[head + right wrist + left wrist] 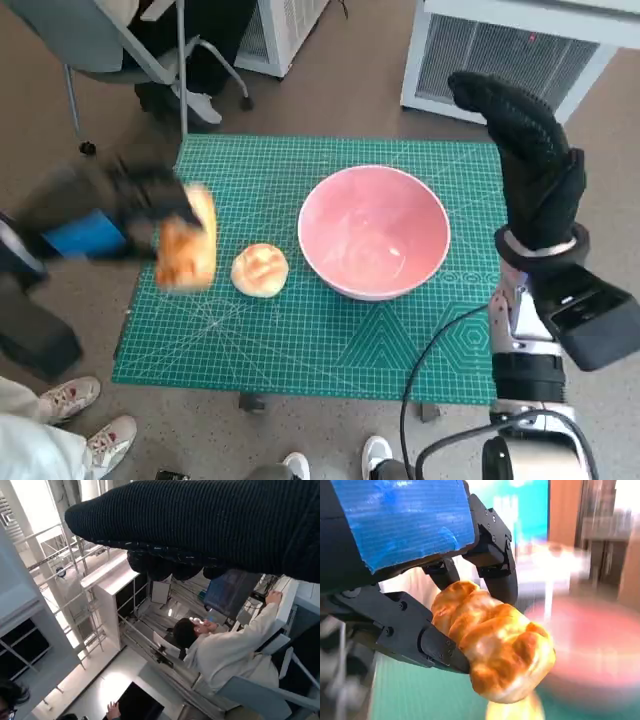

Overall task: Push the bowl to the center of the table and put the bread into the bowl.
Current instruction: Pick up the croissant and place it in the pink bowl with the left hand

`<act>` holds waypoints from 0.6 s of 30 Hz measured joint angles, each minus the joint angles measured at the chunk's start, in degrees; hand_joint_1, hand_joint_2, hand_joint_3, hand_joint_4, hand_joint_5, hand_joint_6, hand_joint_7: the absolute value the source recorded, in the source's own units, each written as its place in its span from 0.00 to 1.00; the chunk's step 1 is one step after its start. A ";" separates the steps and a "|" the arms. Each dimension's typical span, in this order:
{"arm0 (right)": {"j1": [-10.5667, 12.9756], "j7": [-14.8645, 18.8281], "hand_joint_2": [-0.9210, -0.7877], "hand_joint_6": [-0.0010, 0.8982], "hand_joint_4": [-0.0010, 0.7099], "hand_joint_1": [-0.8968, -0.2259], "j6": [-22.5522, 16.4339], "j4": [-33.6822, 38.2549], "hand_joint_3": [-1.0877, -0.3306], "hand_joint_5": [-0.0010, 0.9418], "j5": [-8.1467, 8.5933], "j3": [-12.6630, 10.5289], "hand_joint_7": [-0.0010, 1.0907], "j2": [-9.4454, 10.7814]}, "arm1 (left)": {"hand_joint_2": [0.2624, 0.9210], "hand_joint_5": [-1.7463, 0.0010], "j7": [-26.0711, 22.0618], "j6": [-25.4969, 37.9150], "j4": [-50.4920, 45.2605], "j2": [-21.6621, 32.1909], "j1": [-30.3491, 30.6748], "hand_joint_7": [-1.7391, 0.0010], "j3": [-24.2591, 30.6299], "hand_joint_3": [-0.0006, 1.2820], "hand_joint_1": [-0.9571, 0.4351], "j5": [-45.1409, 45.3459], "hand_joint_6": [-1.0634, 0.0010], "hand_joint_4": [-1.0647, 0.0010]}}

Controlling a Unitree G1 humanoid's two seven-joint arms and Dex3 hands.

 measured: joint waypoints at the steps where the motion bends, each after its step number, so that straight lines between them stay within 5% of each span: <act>1: 0.07 0.01 0.00 0.00 0.05 0.47 0.01 -0.11 0.28 0.46 0.17 0.01 0.68 0.04 | 1.00 0.39 0.21 0.48 -0.42 -0.86 -1.05 0.28 0.57 0.05 0.69 -0.13 0.36 0.39; 18: 1.35 -0.01 0.00 0.00 0.00 0.46 0.71 -2.29 0.28 0.55 1.43 0.05 0.68 0.26 | 1.00 0.40 2.68 2.06 7.20 -18.54 -16.30 0.29 -2.09 0.04 0.69 9.52 0.35 0.37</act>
